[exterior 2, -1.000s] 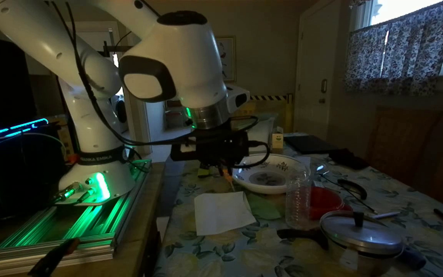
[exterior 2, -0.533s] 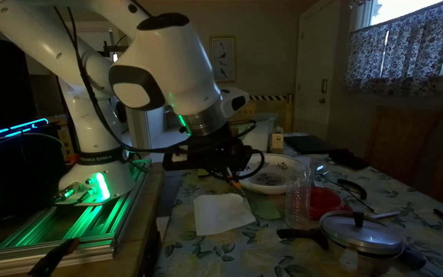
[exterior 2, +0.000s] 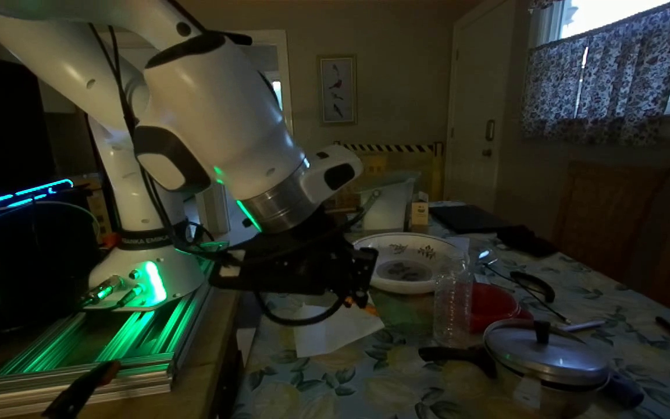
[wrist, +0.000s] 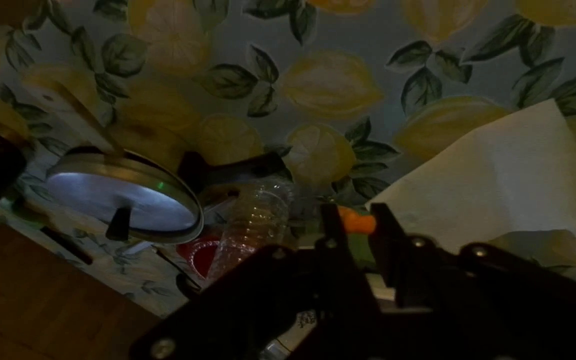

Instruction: Move the spatula to the right and place it under the napkin.

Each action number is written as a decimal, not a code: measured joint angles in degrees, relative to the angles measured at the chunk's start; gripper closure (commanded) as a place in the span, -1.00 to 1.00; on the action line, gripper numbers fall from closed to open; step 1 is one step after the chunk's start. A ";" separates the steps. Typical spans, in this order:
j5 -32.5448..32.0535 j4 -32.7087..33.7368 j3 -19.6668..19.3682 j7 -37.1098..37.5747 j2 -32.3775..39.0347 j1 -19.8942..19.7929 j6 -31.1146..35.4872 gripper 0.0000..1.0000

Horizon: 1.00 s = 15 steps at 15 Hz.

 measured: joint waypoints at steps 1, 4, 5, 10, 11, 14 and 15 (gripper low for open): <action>0.00 0.01 -0.97 0.38 -0.33 0.11 0.16 0.90; 0.00 0.01 -3.78 1.47 -1.31 0.25 0.17 0.90; 0.01 0.01 -4.73 1.73 -1.77 0.24 0.09 0.90; 0.11 -0.02 -9.64 2.04 -4.29 0.22 -1.45 0.90; 0.18 -0.02 -10.60 2.05 -5.01 0.36 -1.86 0.90; 0.32 -0.04 -14.79 2.26 -7.51 3.06 -2.31 0.90; 0.37 -0.03 -16.48 2.52 -8.40 4.83 -2.31 0.90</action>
